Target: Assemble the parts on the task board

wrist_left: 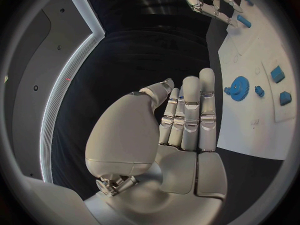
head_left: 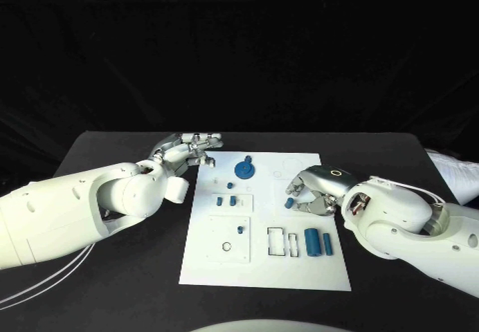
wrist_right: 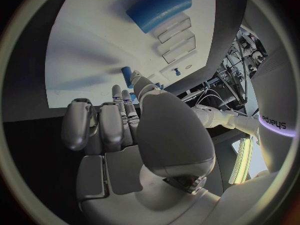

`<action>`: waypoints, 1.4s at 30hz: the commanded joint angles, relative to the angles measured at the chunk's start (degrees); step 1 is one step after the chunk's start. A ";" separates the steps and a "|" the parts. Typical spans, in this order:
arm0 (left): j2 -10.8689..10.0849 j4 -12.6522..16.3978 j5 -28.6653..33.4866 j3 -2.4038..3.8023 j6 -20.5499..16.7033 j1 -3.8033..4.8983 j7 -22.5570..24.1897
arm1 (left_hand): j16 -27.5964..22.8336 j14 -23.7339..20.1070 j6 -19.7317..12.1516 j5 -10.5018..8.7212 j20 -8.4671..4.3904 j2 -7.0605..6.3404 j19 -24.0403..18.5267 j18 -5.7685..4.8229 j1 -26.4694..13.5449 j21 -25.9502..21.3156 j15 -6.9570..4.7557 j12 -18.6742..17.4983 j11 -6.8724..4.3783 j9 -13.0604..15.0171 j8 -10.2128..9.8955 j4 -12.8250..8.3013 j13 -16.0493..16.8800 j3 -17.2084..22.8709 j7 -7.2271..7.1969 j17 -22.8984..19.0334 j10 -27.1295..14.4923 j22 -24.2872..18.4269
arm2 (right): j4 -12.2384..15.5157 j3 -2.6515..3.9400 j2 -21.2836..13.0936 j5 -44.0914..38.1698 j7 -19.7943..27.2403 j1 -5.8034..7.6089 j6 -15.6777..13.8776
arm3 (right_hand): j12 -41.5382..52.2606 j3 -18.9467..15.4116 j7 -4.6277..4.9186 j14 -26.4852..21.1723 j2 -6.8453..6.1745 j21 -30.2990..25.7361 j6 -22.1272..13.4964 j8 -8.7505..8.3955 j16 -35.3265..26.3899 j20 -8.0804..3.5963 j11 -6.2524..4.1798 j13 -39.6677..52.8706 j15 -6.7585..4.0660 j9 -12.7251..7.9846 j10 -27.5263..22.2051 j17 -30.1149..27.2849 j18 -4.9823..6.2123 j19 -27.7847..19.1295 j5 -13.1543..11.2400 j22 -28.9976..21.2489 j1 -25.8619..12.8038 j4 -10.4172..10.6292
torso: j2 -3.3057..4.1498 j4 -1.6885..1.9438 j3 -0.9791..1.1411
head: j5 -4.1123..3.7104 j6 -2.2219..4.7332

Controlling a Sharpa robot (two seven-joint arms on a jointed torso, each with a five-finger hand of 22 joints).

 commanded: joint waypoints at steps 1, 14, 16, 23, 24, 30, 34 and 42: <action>0.16 0.04 0.20 0.03 1.24 -0.01 0.22 | 0.17 -0.38 -0.41 -0.15 0.04 0.04 0.30 0.63 0.33 -0.20 0.13 0.28 0.08 -0.09 0.08 -0.19 -0.06 -0.02 0.12 -0.09 -0.33 -0.07 | -0.45 -0.01 0.59 -1.29 0.30 -0.15 1.83 | 0.39 0.37 -0.02 1.27 0.79 0.23 0.79 0.25 -0.09 -0.13 -0.13 -0.10 -0.11 0.07 0.98 -0.23 -0.02 0.49 0.19 0.10 -0.15 0.27 | 0.00 0.05 -0.03 | -0.09 -0.09; 0.30 -0.11 0.20 0.02 1.37 -0.07 0.21 | 0.17 -0.38 -0.41 -0.15 0.04 0.04 0.30 0.63 0.33 -0.20 0.13 0.28 0.08 -0.09 0.08 -0.19 -0.06 -0.02 0.12 -0.09 -0.33 -0.07 | -2.01 -0.08 2.28 -1.22 1.08 -0.59 2.30 | 0.38 2.46 -0.32 1.23 1.88 0.57 4.42 0.82 -0.29 -0.61 -0.99 -0.17 -0.81 0.41 4.80 -0.64 -0.12 0.87 0.43 0.61 0.65 0.74 | 0.01 -0.04 0.01 | 0.09 -0.36; 0.31 -0.11 0.20 0.02 1.36 -0.08 0.20 | 0.17 -0.38 -0.41 -0.15 0.04 0.04 0.30 0.63 0.33 -0.20 0.13 0.28 0.08 -0.09 0.08 -0.19 -0.06 -0.02 0.12 -0.09 -0.33 -0.07 | -2.14 -0.09 2.40 -1.32 1.08 -0.64 2.13 | 0.55 3.17 -0.52 1.28 2.25 0.88 5.61 1.24 -0.17 -0.81 -1.34 -0.07 -1.09 0.64 6.13 -0.50 -0.21 1.10 0.21 1.04 1.16 0.55 | 0.00 0.00 0.00 | 0.05 -0.44; 0.32 -0.15 0.20 0.02 1.38 -0.10 0.18 | 0.17 -0.38 -0.41 -0.15 0.04 0.04 0.30 0.63 0.33 -0.20 0.13 0.28 0.08 -0.09 0.08 -0.19 -0.06 -0.02 0.12 -0.09 -0.33 -0.07 | -2.39 -0.10 2.61 -2.05 1.27 -0.72 -0.76 | 0.71 5.82 -1.18 1.50 3.62 2.23 8.76 2.52 0.39 -1.57 -2.41 0.24 -2.06 1.57 9.99 0.21 -0.62 2.05 -2.48 2.95 2.83 -0.70 | -0.05 -0.02 -0.02 | -0.03 -0.44; 0.32 -0.15 0.20 0.02 1.38 -0.10 0.18 | 0.17 -0.38 -0.41 -0.15 0.04 0.04 0.30 0.63 0.33 -0.20 0.13 0.28 0.08 -0.09 0.08 -0.19 -0.06 -0.02 0.12 -0.09 -0.33 -0.07 | -2.36 -0.10 2.61 -2.20 1.33 -0.73 -1.44 | 0.69 6.19 -1.19 1.53 3.75 2.43 8.98 2.62 0.50 -1.67 -2.51 0.28 -2.16 1.70 10.42 0.34 -0.68 2.19 -2.64 3.24 3.05 -0.95 | -0.04 -0.02 -0.01 | -0.03 -0.46; 0.34 -0.20 0.20 0.02 1.39 -0.13 0.19 | 0.20 -0.42 -0.38 -0.15 0.06 0.14 0.30 0.63 0.36 -0.25 0.15 0.39 0.09 -0.07 0.12 -0.25 -0.06 -0.09 0.12 -0.17 -0.43 -0.12 | -1.37 -0.05 2.09 -1.99 1.63 -0.74 -5.06 | 0.19 8.12 -0.94 1.63 3.84 3.09 9.35 2.75 0.84 -2.00 -2.65 0.36 -2.32 2.20 11.74 0.72 -0.88 2.57 -3.24 4.14 4.12 -2.45 | -0.07 0.00 -0.01 | -0.15 -0.38; 0.33 -0.23 0.20 0.02 1.37 -0.18 0.20 | 0.20 -0.42 -0.38 -0.15 0.06 0.14 0.30 0.63 0.36 -0.25 0.15 0.39 0.09 -0.07 0.12 -0.25 -0.06 -0.09 0.12 -0.17 -0.43 -0.12 | 0.65 0.33 0.79 -0.46 1.57 -0.39 -6.23 | -0.08 8.55 -0.82 1.62 3.59 3.17 9.32 2.70 0.88 -2.01 -2.60 0.35 -2.31 2.33 11.88 0.75 -0.90 2.60 -3.24 4.25 4.12 -2.76 | -0.10 0.04 -0.03 | -0.16 -0.36; 0.32 -0.23 0.20 0.02 1.38 -0.22 0.14 | 0.20 -0.42 -0.38 -0.15 0.06 0.14 0.30 0.63 0.36 -0.25 0.15 0.39 0.09 -0.07 0.12 -0.25 -0.06 -0.09 0.12 -0.17 -0.43 -0.12 | 5.58 1.07 -1.27 2.73 1.55 0.67 -7.14 | -0.63 8.85 -0.65 1.54 3.08 3.17 9.20 2.57 0.74 -1.95 -2.44 0.30 -2.24 2.49 11.77 0.51 -0.90 2.56 -3.22 4.26 3.57 -2.87 | -0.09 -0.11 -0.04 | -0.03 -0.25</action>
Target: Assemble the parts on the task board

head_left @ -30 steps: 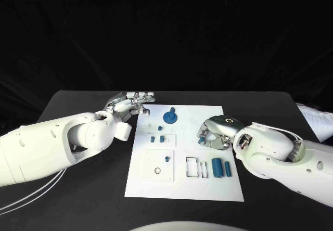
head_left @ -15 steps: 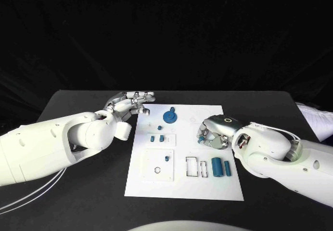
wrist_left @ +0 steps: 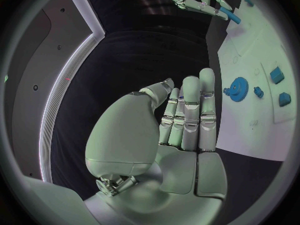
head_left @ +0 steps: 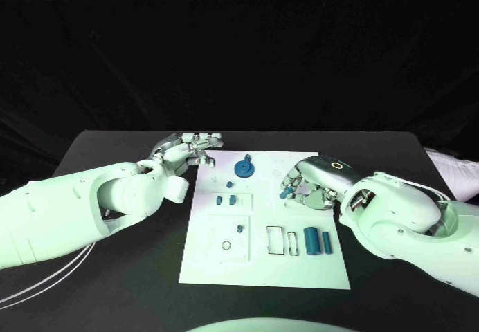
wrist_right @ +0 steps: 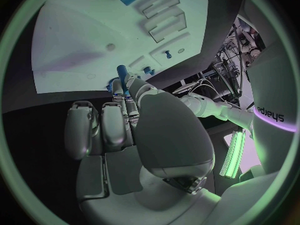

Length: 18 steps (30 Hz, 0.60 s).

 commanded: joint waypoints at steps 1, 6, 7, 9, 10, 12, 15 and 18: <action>0.14 0.06 0.19 0.03 1.10 -0.02 0.24 | 0.20 -0.44 -0.38 -0.15 0.06 0.15 0.30 0.63 0.35 -0.26 0.13 0.39 0.09 -0.07 0.12 -0.25 -0.06 -0.09 0.12 -0.05 -0.43 -0.05 | 1.90 0.11 0.02 2.40 0.68 0.18 -2.01 | -0.45 0.52 -0.14 1.85 0.71 0.31 0.50 -0.02 0.08 0.00 -1.08 -0.03 -0.27 1.33 1.59 -0.07 -0.89 0.19 0.06 0.04 1.27 -0.01 | -0.01 -0.07 0.01 | 0.11 0.05; 0.25 0.07 0.19 0.03 1.12 -0.03 0.23 | 0.20 -0.44 -0.38 -0.15 0.06 0.15 0.30 0.63 0.35 -0.26 0.13 0.39 0.09 -0.07 0.12 -0.25 -0.06 -0.09 0.12 -0.05 -0.43 -0.05 | 3.46 0.16 2.38 3.01 1.58 0.13 -1.26 | -0.80 0.69 -0.05 1.80 0.54 0.25 0.33 -0.17 -0.01 0.06 -0.98 -0.08 -0.21 1.38 1.42 -0.22 -0.87 0.12 0.05 -0.04 0.95 -0.02 | 0.00 0.00 -0.04 | 0.49 0.04; 0.28 0.06 0.19 0.03 1.12 -0.03 0.23 | 0.20 -0.44 -0.38 -0.15 0.06 0.15 0.30 0.63 0.35 -0.26 0.13 0.39 0.09 -0.07 0.12 -0.25 -0.06 -0.09 0.12 -0.05 -0.43 -0.05 | 3.55 0.15 3.01 2.98 1.77 0.07 -1.09 | -0.84 0.71 -0.04 1.80 0.52 0.25 0.31 -0.19 -0.03 0.07 -0.96 -0.08 -0.20 1.39 1.40 -0.25 -0.87 0.11 0.05 -0.05 0.92 -0.03 | -0.01 0.00 -0.04 | 0.56 0.03; 0.38 0.04 0.19 0.03 1.12 -0.03 0.22 | 0.20 -0.44 -0.38 -0.15 0.06 0.15 0.30 0.63 0.35 -0.26 0.13 0.39 0.09 -0.07 0.12 -0.25 -0.06 -0.09 0.12 -0.05 -0.43 -0.05 | 3.60 0.05 4.71 2.80 2.25 -0.07 -0.60 | -0.89 0.74 -0.02 1.78 0.50 0.24 0.29 -0.21 -0.07 0.08 -0.95 -0.08 -0.19 1.40 1.39 -0.31 -0.87 0.10 0.05 -0.06 0.87 -0.03 | 0.00 0.07 -0.03 | 0.87 -0.01; 0.44 0.04 0.19 0.03 1.14 -0.03 0.21 | 0.20 -0.44 -0.38 -0.15 0.06 0.15 0.30 0.63 0.35 -0.26 0.13 0.39 0.09 -0.07 0.12 -0.25 -0.06 -0.09 0.12 -0.05 -0.43 -0.05 | 3.54 -0.04 5.56 2.74 2.47 -0.16 -0.33 | -0.93 0.76 -0.01 1.77 0.48 0.19 0.27 -0.23 -0.10 0.09 -0.94 -0.09 -0.18 1.41 1.37 -0.36 -0.85 0.06 0.05 -0.13 0.83 -0.04 | 0.04 0.16 -0.02 | 1.02 -0.05; 0.56 0.05 0.19 0.03 1.17 -0.04 0.19 | 0.22 -0.45 -0.40 -0.16 0.07 0.16 0.30 0.63 0.37 -0.28 0.13 0.43 0.10 -0.07 0.13 -0.30 -0.07 -0.13 0.13 -0.09 -0.49 -0.07 | 3.14 -0.39 7.68 2.65 3.01 -0.50 0.51 | -0.97 0.78 0.00 1.76 0.46 0.14 0.24 -0.25 -0.12 0.10 -0.93 -0.09 -0.17 1.41 1.36 -0.40 -0.83 0.02 0.07 -0.21 0.79 -0.04 | 0.07 0.30 -0.08 | 1.48 -0.25; 0.61 0.07 0.19 0.03 1.16 -0.04 0.19 | 0.22 -0.45 -0.41 -0.16 0.07 0.17 0.30 0.63 0.37 -0.29 0.13 0.44 0.10 -0.07 0.13 -0.31 -0.07 -0.14 0.14 -0.10 -0.51 -0.07 | 2.27 -0.82 9.87 2.62 3.58 -1.19 1.58 | -1.02 0.81 0.02 1.75 0.44 0.11 0.22 -0.28 -0.16 0.11 -0.91 -0.09 -0.16 1.42 1.34 -0.46 -0.82 0.00 0.10 -0.25 0.74 -0.06 | 0.08 0.29 -0.16 | 2.16 -0.46; 0.62 0.09 0.19 0.03 1.12 -0.04 0.20 | 0.22 -0.45 -0.41 -0.16 0.07 0.17 0.30 0.63 0.37 -0.29 0.13 0.44 0.10 -0.07 0.13 -0.31 -0.07 -0.14 0.14 -0.10 -0.51 -0.07 | 1.04 -1.33 11.87 2.59 4.01 -2.06 2.80 | -1.13 0.87 0.06 1.71 0.42 0.02 0.14 -0.34 -0.26 0.13 -0.87 -0.10 -0.13 1.44 1.30 -0.62 -0.79 -0.07 0.15 -0.38 0.65 -0.07 | 0.11 0.17 -0.11 | 2.64 -0.58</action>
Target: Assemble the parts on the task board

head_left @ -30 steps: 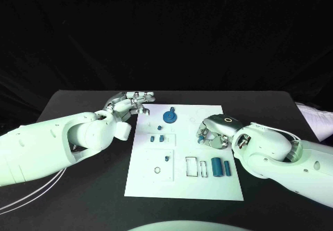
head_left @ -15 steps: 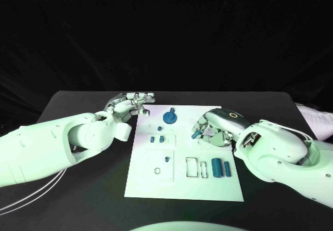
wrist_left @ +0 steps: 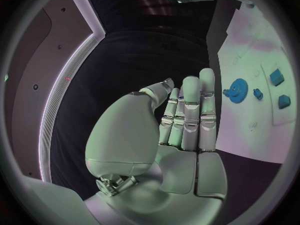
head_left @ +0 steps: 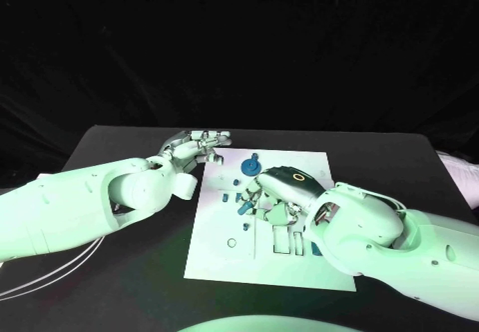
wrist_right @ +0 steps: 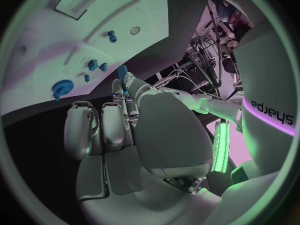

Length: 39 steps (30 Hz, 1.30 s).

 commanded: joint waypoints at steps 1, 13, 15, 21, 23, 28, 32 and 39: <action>0.14 0.12 0.19 0.03 1.01 0.00 0.25 | 0.22 -0.53 -0.41 -0.16 0.07 0.17 0.30 0.64 0.37 -0.29 0.06 0.20 -0.10 -0.07 0.13 -0.31 -0.07 -0.14 0.14 -0.05 -0.30 -0.08 | -1.38 -0.43 1.70 -0.10 2.00 -0.93 3.26 | -0.39 0.31 0.31 1.71 0.35 0.02 0.16 -0.06 -0.27 0.14 -0.76 0.09 -0.13 1.44 0.99 -0.16 -0.79 -0.07 0.29 -0.13 0.25 0.01 | 0.08 -0.04 -0.03 | 0.83 -0.18; 0.58 -0.14 0.19 0.03 1.12 -0.03 0.28 | 0.24 -0.54 -0.44 -0.16 0.07 0.16 0.31 0.64 0.39 -0.30 0.06 0.21 -0.09 -0.08 0.12 -0.35 -0.07 -0.17 0.14 -0.07 -0.36 -0.09 | -4.77 -1.15 5.49 -0.70 3.02 -3.66 7.20 | -0.77 0.57 0.44 1.66 0.33 -0.15 -0.10 -0.29 -0.34 0.21 -0.62 0.07 -0.02 1.48 0.80 -0.28 -0.73 -0.22 0.41 -0.35 -0.03 -0.08 | 0.00 0.03 0.00 | 1.65 -0.90; 0.63 -0.17 0.19 0.03 1.15 -0.06 0.29 | 0.24 -0.55 -0.46 -0.16 0.07 0.16 0.31 0.64 0.39 -0.31 0.07 0.22 -0.08 -0.08 0.11 -0.37 -0.08 -0.19 0.15 -0.09 -0.41 -0.10 | -5.15 -1.21 5.77 -0.85 3.01 -3.86 7.67 | -0.77 0.57 0.44 1.66 0.33 -0.15 -0.10 -0.29 -0.34 0.21 -0.62 0.07 -0.02 1.48 0.80 -0.28 -0.73 -0.22 0.41 -0.35 -0.03 -0.08 | -0.02 0.02 0.05 | 1.83 -0.95; 0.66 -0.21 0.19 0.03 1.15 -0.12 0.30 | 0.24 -0.55 -0.46 -0.16 0.07 0.16 0.31 0.64 0.39 -0.31 0.07 0.22 -0.08 -0.08 0.11 -0.37 -0.08 -0.19 0.15 -0.09 -0.41 -0.10 | -5.74 -1.29 6.11 -1.38 2.91 -4.25 8.29 | -0.85 0.64 0.47 1.65 0.37 -0.16 -0.13 -0.33 -0.34 0.23 -0.60 0.07 0.00 1.50 0.79 -0.27 -0.73 -0.24 0.50 -0.35 -0.12 -0.09 | 0.04 -0.11 0.12 | 2.10 -1.07; 0.66 -0.21 0.19 0.03 1.15 -0.13 0.30 | 0.24 -0.55 -0.46 -0.16 0.07 0.16 0.31 0.64 0.39 -0.31 0.07 0.22 -0.08 -0.08 0.11 -0.37 -0.08 -0.19 0.15 -0.09 -0.41 -0.10 | -5.82 -1.30 6.16 -1.50 2.85 -4.32 8.42 | -0.90 0.70 0.48 1.64 0.38 -0.16 -0.15 -0.35 -0.38 0.24 -0.59 0.08 0.02 1.52 0.79 -0.35 -0.72 -0.25 0.59 -0.36 -0.15 -0.12 | 0.02 -0.13 0.08 | 2.03 -1.00; 0.67 -0.22 0.18 0.03 1.20 -0.16 0.28 | 0.24 -0.55 -0.46 -0.16 0.07 0.16 0.31 0.64 0.39 -0.31 0.07 0.22 -0.08 -0.08 0.11 -0.37 -0.08 -0.19 0.15 -0.09 -0.41 -0.10 | -5.88 -1.32 6.18 -1.76 2.63 -4.42 8.96 | -0.90 0.70 0.48 1.64 0.38 -0.16 -0.15 -0.35 -0.38 0.24 -0.59 0.08 0.02 1.52 0.79 -0.35 -0.72 -0.25 0.59 -0.36 -0.15 -0.12 | 0.04 -0.09 0.08 | 2.03 -1.07; 0.62 -0.22 0.18 0.03 1.19 -0.17 0.27 | 0.24 -0.55 -0.46 -0.16 0.07 0.16 0.31 0.64 0.39 -0.31 0.07 0.22 -0.08 -0.08 0.11 -0.37 -0.08 -0.19 0.15 -0.09 -0.41 -0.10 | -5.90 -1.32 6.12 -2.05 2.33 -4.44 9.41 | -0.90 0.70 0.48 1.64 0.38 -0.16 -0.15 -0.35 -0.38 0.24 -0.59 0.08 0.02 1.52 0.79 -0.35 -0.72 -0.25 0.59 -0.36 -0.15 -0.12 | 0.02 -0.07 0.06 | 2.01 -1.10; 0.54 -0.18 0.17 0.03 1.23 -0.18 0.26 | 0.24 -0.55 -0.46 -0.16 0.07 0.16 0.31 0.64 0.39 -0.31 0.07 0.22 -0.08 -0.08 0.11 -0.37 -0.08 -0.19 0.15 -0.09 -0.41 -0.10 | -5.94 -1.32 6.15 -3.42 1.32 -4.46 9.81 | -0.98 0.76 0.50 1.64 0.39 -0.17 -0.16 -0.38 -0.34 0.26 -0.56 0.09 0.04 1.55 0.80 -0.29 -0.72 -0.27 0.70 -0.37 -0.28 -0.14 | 0.05 -0.07 0.06 | 1.99 -1.08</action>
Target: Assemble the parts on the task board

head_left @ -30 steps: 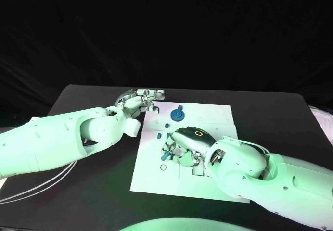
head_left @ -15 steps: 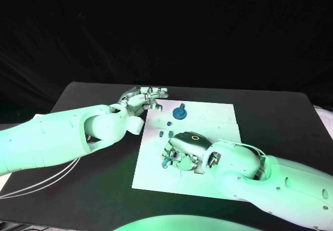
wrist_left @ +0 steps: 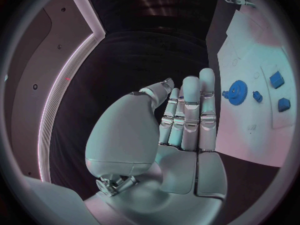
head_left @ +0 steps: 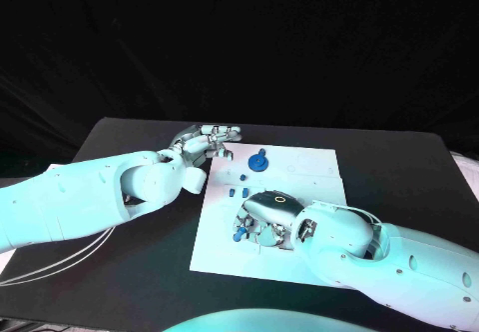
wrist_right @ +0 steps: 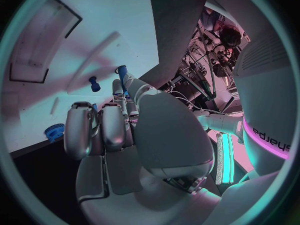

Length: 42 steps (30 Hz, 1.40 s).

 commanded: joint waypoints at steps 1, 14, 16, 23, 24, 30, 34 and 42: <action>0.03 0.10 0.17 0.03 1.11 -0.01 0.28 | 0.24 -0.42 -0.26 -0.16 0.07 0.16 0.31 0.64 0.39 -0.31 -0.07 0.22 -0.08 -0.08 0.11 -0.20 -0.08 -0.02 -0.05 -0.05 -0.42 -0.05 | 0.00 -0.06 0.09 -2.21 -0.89 -0.10 1.81 | -0.33 0.37 0.45 1.64 0.15 -0.17 0.03 0.14 -0.34 0.26 -0.63 0.10 0.04 0.62 0.57 0.01 -0.72 -0.26 0.29 -0.08 -0.30 -0.07 | 0.05 0.01 0.03 | -0.01 -0.01; -0.06 0.20 0.15 0.03 1.16 -0.01 0.20 | 0.24 -0.42 -0.26 -0.16 0.07 0.16 0.31 0.64 0.39 -0.31 -0.07 0.22 -0.08 -0.08 0.11 -0.20 -0.08 -0.02 -0.05 -0.05 -0.42 -0.05 | -0.95 -0.45 1.57 -4.45 -2.29 -0.31 4.37 | -0.76 0.31 0.48 1.63 -0.17 -0.22 -0.18 -0.10 -0.35 0.35 -0.52 0.13 0.18 0.73 0.47 -0.04 -0.70 -0.34 0.41 -0.11 -1.22 0.03 | -0.02 -0.03 0.04 | -0.04 -0.05; -0.07 0.20 0.15 0.03 1.15 -0.01 0.20 | 0.24 -0.42 -0.26 -0.16 0.07 0.16 0.31 0.64 0.39 -0.31 -0.07 0.22 -0.08 -0.08 0.11 -0.20 -0.08 -0.02 -0.05 -0.05 -0.42 -0.05 | -1.18 -0.60 1.86 -4.62 -2.38 -0.38 4.70 | -1.17 0.30 0.60 1.64 -0.37 -0.32 -0.60 -0.42 -0.33 0.42 -0.36 0.06 0.33 0.70 0.04 -0.04 -0.68 -0.44 0.56 -0.24 -1.70 0.13 | -0.02 -0.03 0.04 | -0.04 -0.05; -0.08 0.19 0.15 0.03 1.15 -0.01 0.19 | 0.28 -0.45 -0.32 -0.15 0.09 0.21 0.31 0.63 0.38 -0.35 -0.05 0.28 -0.04 -0.08 0.11 -0.25 -0.09 -0.09 -0.02 -0.12 -0.58 -0.09 | -1.81 -0.90 2.34 -4.69 -2.34 -0.49 3.70 | -2.11 -1.13 2.17 1.18 -2.99 -2.97 -4.88 -2.26 -0.99 1.55 1.49 -0.49 1.95 -0.21 -6.97 -1.23 0.06 -2.45 2.34 -3.78 -5.17 1.49 | -0.02 -0.03 0.04 | -0.03 -0.09; -0.08 0.18 0.15 0.03 1.15 -0.01 0.18 | 0.28 -0.45 -0.32 -0.15 0.09 0.21 0.31 0.63 0.38 -0.35 -0.05 0.28 -0.04 -0.08 0.11 -0.25 -0.09 -0.09 -0.02 -0.12 -0.58 -0.09 | -1.87 -0.92 2.34 -4.70 -2.38 -0.50 3.26 | -2.06 -1.73 2.41 0.70 -3.46 -4.16 -6.35 -2.26 -1.82 1.83 1.80 -0.50 2.24 -0.57 -9.10 -2.46 0.41 -3.31 2.28 -5.35 -5.59 1.60 | -0.02 -0.03 0.05 | -0.03 -0.11; -0.09 0.12 0.15 0.03 1.19 -0.01 0.10 | 0.28 -0.45 -0.32 -0.15 0.09 0.21 0.31 0.63 0.38 -0.35 -0.05 0.28 -0.04 -0.08 0.11 -0.25 -0.09 -0.09 -0.02 -0.12 -0.58 -0.09 | -2.02 -0.97 2.11 -4.70 -3.20 -0.53 0.25 | -1.36 -6.02 1.26 -2.68 -3.92 -11.39 -12.20 -2.18 -6.51 3.36 3.71 -0.25 3.64 -2.11 -19.10 -9.83 2.25 -8.02 2.30 -14.43 -6.38 1.70 | -0.05 -0.01 0.05 | -0.17 0.03; -0.07 0.08 0.15 0.03 1.23 -0.01 0.06 | 0.28 -0.45 -0.32 -0.15 0.09 0.21 0.31 0.63 0.38 -0.35 -0.05 0.28 -0.04 -0.08 0.11 -0.25 -0.09 -0.09 -0.02 -0.12 -0.58 -0.09 | -1.72 -0.98 1.58 -4.34 -3.20 -0.61 -2.12 | -0.53 -7.61 1.39 -2.98 -3.67 -11.84 -13.21 -2.20 -6.39 3.58 3.85 -0.15 3.79 -2.28 -20.01 -10.26 2.32 -7.98 2.74 -14.87 -6.11 1.73 | -0.06 -0.02 0.08 | -0.29 0.16; -0.14 0.02 0.15 0.03 1.33 -0.09 0.07 | 0.29 -0.47 -0.34 -0.16 0.10 0.23 0.31 0.63 0.34 -0.38 -0.03 0.32 -0.02 -0.08 0.11 -0.25 -0.09 -0.15 0.00 -0.16 -0.66 -0.11 | 1.50 -0.33 -2.26 -2.03 -2.19 -0.73 -7.04 | 1.63 -11.41 1.52 -2.89 -3.81 -11.89 -13.98 -2.16 -5.73 3.47 3.60 -0.05 3.61 -2.30 -20.01 -10.39 2.25 -7.38 3.61 -14.85 -6.25 2.44 | -0.13 -0.18 0.08 | -0.81 0.29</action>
